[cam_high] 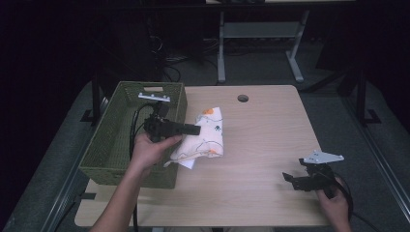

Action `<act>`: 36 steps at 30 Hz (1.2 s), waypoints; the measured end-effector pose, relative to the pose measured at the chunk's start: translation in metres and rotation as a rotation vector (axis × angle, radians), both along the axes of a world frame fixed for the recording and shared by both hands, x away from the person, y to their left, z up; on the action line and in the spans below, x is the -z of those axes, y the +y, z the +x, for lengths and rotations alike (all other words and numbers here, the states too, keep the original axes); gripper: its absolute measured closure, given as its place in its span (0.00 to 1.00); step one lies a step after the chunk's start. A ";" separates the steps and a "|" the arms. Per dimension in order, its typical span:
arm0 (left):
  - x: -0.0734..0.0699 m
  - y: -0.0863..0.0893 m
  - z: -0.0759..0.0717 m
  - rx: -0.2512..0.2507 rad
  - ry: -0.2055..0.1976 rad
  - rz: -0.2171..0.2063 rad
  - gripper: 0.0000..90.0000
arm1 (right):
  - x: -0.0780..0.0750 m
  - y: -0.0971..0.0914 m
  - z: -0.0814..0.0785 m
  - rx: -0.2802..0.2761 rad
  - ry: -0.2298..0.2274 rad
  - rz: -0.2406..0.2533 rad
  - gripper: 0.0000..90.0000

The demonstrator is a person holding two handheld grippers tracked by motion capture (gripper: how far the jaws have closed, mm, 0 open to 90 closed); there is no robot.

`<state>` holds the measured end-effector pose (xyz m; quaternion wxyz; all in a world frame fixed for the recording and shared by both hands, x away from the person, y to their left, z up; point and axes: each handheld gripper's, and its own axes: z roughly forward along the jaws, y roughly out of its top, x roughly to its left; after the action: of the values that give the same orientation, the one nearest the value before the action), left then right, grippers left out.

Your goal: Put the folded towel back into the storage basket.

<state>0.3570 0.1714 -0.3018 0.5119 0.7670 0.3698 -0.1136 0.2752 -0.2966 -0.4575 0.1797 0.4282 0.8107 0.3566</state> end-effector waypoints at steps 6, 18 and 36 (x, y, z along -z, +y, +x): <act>-0.001 0.013 0.002 -0.025 0.004 -0.008 0.91 | 0.000 0.000 0.000 0.000 0.000 0.000 0.15; -0.003 0.042 0.007 -0.061 0.008 -0.044 0.91 | 0.001 0.001 0.000 0.002 0.003 -0.005 0.15; -0.004 0.077 0.011 -0.089 0.019 -0.047 0.91 | 0.003 0.003 0.002 0.003 0.014 -0.012 0.15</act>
<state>0.3676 0.2482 -0.2976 0.5307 0.7366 0.4056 -0.1064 0.2769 -0.2932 -0.4608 0.1772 0.4309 0.8132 0.3487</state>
